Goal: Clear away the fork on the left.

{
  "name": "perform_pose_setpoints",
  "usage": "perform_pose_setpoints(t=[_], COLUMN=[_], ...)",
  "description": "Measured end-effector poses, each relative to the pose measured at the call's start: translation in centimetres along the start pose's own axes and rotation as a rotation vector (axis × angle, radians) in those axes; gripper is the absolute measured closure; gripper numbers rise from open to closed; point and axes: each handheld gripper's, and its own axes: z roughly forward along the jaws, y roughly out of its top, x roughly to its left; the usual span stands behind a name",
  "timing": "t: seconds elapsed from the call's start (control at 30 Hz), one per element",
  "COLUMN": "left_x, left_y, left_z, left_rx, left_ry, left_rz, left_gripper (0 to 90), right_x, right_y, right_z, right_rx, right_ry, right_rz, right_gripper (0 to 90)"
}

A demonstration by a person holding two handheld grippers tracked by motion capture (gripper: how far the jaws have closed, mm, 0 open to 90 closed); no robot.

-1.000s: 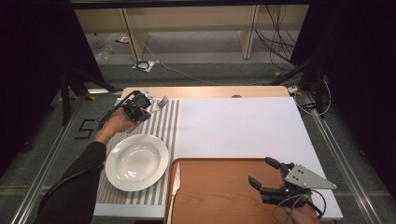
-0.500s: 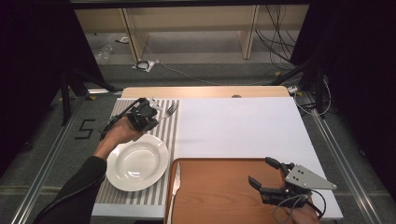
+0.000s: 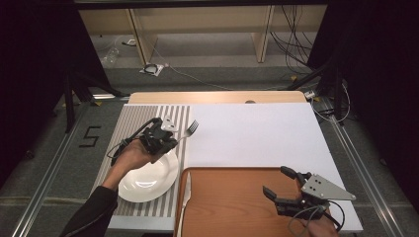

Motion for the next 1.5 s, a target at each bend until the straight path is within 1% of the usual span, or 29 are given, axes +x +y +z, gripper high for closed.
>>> perform_pose_setpoints(t=[0.07, 0.1, 0.13, 0.17, 0.23, 0.27, 0.37, 0.53, 0.67, 0.87, 0.93, 0.97, 1.0, 1.13, 1.27, 1.37, 1.5], left_x=[-0.5, -0.7, -0.9, -1.1, -1.5, -1.6, -1.9, -2.5, -3.3, -4.2, -4.5, -4.7, -4.8, -5.6, -6.6, -7.5, -8.3], left_y=[-0.2, -0.3, -0.3, -0.4, -0.5, -0.5, -0.3, -0.1, 0.0, -0.1, -0.2, -0.2, -0.2, -0.3, -0.7, -0.9, -0.9], left_z=[0.1, 0.3, 0.4, 0.6, 0.8, 0.9, 0.4, -0.8, -1.0, -0.8, -0.8, -0.9, -1.0, -1.3, -1.0, -0.7, -0.6], left_rx=[-0.018, -0.007, 0.002, 0.002, 0.008, 0.009, -0.001, -0.02, -0.018, -0.004, -0.008, -0.01, -0.01, -0.015, -0.009, 0.002, 0.016], left_ry=[-0.016, -0.022, -0.016, -0.014, -0.028, -0.027, -0.031, -0.05, -0.061, -0.104, -0.117, -0.125, -0.13, -0.153, -0.194, -0.225, -0.232], left_rz=[-0.013, -0.002, 0.008, 0.006, 0.007, 0.008, 0.009, -0.003, -0.01, -0.023, -0.027, -0.027, -0.028, -0.032, -0.046, -0.044, -0.03], left_gripper=[84.1, 84.1, 84.1, 84.1, 84.1, 84.1, 84.1, 84.1, 84.1, 84.1, 84.1, 84.1, 84.1, 84.1, 84.1, 84.1, 84.1], right_x=[0.0, 0.0, 0.0, 0.0, 0.0, 0.0, 0.0, 0.1, 0.1, 0.2, 0.1, 0.1, 0.1, 0.1, 0.2, 0.2, 0.2], right_y=[0.0, 0.0, 0.0, 0.0, 0.0, 0.0, 0.0, 0.0, 0.0, 0.0, 0.0, 0.1, 0.0, 0.0, 0.0, 0.0, 0.0], right_z=[0.0, 0.0, 0.0, 0.0, -0.1, -0.1, -0.1, 0.0, 0.0, 0.0, 0.0, -0.1, 0.0, 0.0, 0.0, 0.1, 0.0], right_rx=[-0.001, -0.001, -0.001, 0.0, 0.001, -0.001, 0.0, 0.003, 0.001, 0.007, 0.007, 0.018, 0.005, 0.006, 0.006, 0.006, 0.004], right_ry=[-0.001, -0.001, 0.0, 0.0, 0.0, 0.0, 0.002, 0.0, 0.001, 0.002, 0.003, -0.001, 0.001, 0.001, 0.0, 0.001, 0.001], right_rz=[-0.002, -0.001, -0.001, 0.001, -0.003, -0.001, -0.002, -0.001, -0.006, -0.009, -0.009, -0.011, -0.01, -0.01, -0.012, -0.015, -0.012], right_gripper=[18.1, 18.1, 18.1, 18.1, 18.1, 18.1, 18.1, 18.1, 18.1, 18.1, 18.1, 18.1, 18.1, 18.1, 18.0, 18.0, 18.0])
